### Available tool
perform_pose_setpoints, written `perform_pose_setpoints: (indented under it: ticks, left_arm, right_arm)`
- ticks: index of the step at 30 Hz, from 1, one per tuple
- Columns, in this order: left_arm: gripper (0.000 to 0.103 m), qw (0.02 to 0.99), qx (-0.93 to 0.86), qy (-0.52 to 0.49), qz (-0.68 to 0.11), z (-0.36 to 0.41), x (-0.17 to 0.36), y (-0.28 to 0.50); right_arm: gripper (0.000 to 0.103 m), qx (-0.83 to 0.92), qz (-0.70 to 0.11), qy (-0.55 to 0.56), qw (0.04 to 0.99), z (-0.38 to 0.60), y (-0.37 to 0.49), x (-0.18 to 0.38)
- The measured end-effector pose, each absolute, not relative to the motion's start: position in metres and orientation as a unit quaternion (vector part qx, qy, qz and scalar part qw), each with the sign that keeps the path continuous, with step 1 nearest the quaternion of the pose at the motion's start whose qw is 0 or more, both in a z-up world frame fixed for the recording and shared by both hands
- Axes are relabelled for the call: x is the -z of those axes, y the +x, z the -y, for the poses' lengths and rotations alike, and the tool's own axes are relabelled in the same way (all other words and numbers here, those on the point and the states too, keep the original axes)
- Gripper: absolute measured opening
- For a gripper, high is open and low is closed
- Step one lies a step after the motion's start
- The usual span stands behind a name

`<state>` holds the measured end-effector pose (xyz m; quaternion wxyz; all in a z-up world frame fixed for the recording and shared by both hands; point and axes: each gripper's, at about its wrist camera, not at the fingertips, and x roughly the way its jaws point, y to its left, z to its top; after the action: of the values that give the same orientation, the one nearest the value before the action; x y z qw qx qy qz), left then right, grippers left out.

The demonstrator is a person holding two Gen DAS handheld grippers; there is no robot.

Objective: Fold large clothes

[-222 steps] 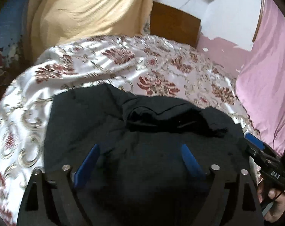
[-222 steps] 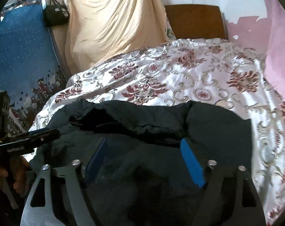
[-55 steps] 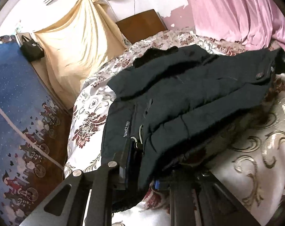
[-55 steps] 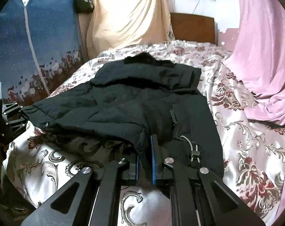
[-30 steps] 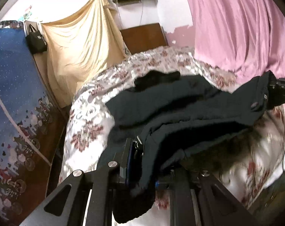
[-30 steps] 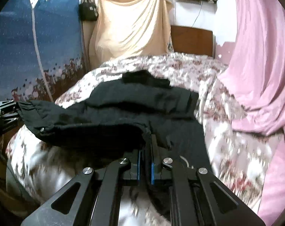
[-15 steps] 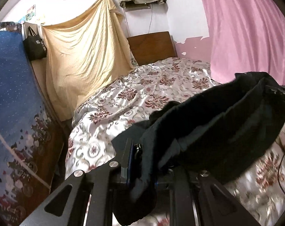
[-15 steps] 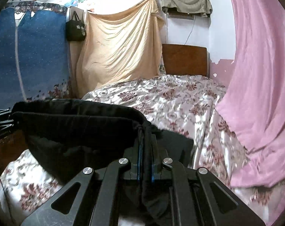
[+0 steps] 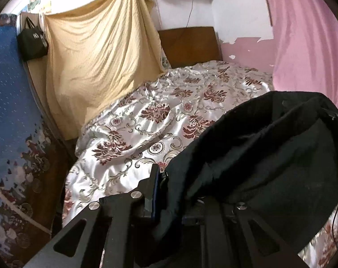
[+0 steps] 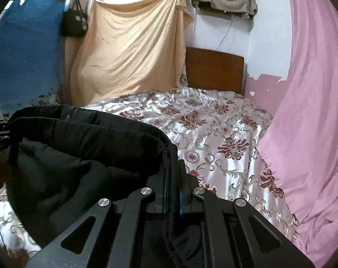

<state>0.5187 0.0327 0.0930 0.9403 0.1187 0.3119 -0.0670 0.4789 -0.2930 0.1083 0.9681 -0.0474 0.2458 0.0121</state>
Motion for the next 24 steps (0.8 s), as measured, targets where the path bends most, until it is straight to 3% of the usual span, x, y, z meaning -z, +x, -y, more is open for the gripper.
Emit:
perform_pose_setpoints:
  ticks: [11,24]
  left_arm:
    - [0.014,0.927,0.069,0.106,-0.354,-0.018,-0.042,0.585]
    - [0.015,0.91,0.069,0.041,-0.408,-0.027,-0.011,0.616]
  right_arm:
    - [0.007,0.015,-0.299,-0.053,0.953,0.295,0.565,-0.048]
    - [0.008,0.024,-0.324,-0.043,0.945,0.297,0.592,-0.007]
